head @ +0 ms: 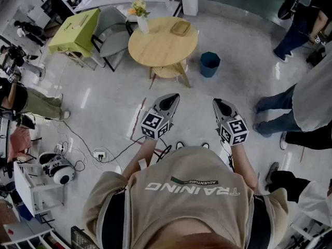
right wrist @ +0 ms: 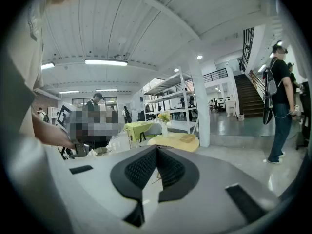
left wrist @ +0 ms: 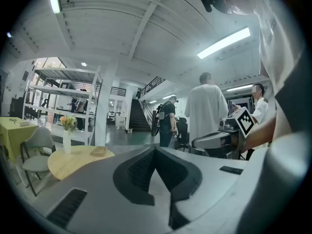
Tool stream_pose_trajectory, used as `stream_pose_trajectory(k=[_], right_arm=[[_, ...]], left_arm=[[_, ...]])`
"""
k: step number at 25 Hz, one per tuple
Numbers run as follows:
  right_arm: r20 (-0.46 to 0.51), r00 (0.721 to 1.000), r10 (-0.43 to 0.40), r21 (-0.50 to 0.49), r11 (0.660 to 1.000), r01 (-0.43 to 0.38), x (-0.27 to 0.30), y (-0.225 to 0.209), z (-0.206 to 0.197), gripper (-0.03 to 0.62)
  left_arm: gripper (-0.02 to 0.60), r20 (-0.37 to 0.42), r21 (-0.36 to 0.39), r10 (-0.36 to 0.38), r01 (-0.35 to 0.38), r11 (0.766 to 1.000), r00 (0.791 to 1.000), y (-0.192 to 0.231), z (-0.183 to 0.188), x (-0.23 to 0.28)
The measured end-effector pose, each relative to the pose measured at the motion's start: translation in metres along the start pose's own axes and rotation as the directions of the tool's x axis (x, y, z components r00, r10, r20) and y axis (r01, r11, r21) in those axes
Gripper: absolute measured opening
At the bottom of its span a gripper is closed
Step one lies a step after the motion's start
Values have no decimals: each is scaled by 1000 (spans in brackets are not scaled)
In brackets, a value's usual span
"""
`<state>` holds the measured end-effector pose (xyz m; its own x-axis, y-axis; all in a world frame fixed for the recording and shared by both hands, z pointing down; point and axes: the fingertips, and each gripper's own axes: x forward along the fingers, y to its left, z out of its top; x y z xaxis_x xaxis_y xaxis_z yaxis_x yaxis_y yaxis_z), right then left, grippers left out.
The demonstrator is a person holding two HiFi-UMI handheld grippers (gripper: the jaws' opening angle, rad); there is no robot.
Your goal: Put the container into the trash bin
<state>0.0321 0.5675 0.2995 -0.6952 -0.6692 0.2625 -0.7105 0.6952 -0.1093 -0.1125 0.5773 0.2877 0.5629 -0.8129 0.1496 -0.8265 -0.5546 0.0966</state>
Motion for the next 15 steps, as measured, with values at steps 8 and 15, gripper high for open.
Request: stream_pose_trajectory(k=[8,15], right_arm=[[14,1000,-16,34,999,15,16,-2,1,0],[7,1000,-25,27,999,25,41,8,9,0]], left_arm=[[6,-3,-12,-10,10,1000,1000,21,-6,4],[6,15,4,-40,40,999,999,44,4,-2]])
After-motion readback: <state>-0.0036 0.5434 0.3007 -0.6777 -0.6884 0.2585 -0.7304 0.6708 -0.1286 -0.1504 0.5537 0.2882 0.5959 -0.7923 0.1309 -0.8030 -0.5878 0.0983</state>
